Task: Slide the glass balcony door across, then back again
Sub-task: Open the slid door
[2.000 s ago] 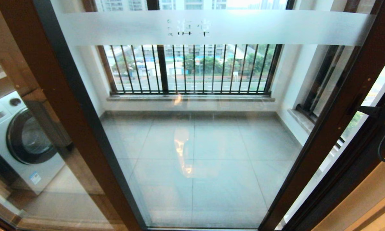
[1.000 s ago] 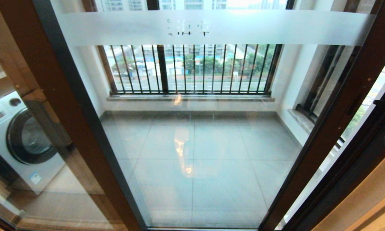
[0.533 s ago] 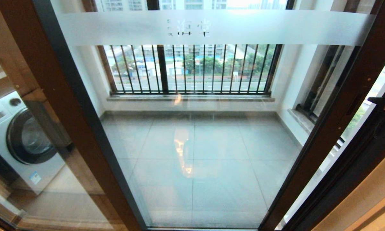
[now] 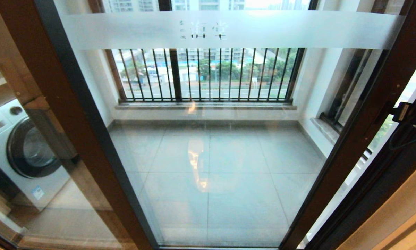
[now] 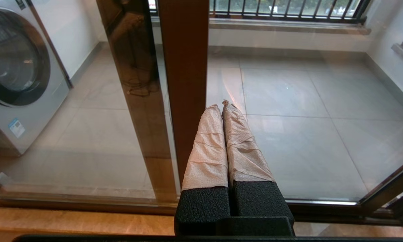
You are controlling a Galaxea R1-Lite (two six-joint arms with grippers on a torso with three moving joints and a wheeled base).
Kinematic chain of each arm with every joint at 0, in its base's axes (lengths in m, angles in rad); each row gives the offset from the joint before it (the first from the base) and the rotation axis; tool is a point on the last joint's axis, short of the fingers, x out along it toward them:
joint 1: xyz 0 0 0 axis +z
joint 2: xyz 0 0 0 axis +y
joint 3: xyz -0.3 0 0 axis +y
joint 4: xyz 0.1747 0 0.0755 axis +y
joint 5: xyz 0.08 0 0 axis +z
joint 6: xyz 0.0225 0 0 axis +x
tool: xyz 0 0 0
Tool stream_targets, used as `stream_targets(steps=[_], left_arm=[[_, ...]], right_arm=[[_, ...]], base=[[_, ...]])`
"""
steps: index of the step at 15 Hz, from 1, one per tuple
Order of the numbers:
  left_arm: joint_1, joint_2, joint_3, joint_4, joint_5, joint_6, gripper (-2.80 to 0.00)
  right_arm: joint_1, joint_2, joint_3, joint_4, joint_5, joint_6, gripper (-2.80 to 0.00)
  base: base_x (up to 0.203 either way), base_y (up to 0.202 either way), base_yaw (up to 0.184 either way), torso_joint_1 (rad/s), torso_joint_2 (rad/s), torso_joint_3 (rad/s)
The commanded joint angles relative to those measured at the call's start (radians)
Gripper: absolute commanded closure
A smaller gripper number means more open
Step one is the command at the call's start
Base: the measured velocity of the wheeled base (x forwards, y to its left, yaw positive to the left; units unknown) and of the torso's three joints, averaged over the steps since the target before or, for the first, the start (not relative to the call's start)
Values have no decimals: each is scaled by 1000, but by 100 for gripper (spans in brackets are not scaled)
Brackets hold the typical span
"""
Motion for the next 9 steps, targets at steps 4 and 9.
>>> stream_targets(steps=[4,9], left_arm=[[0,1,0,-1,0,0,0],[0,1,0,-1,0,0,0]], right_arm=[[28,-32,28,-2,8,1,0],[58,-87,77,-2,11,-1,0]], base=[[0,0,0,0,0,0],[0,0,0,0,0,0]])
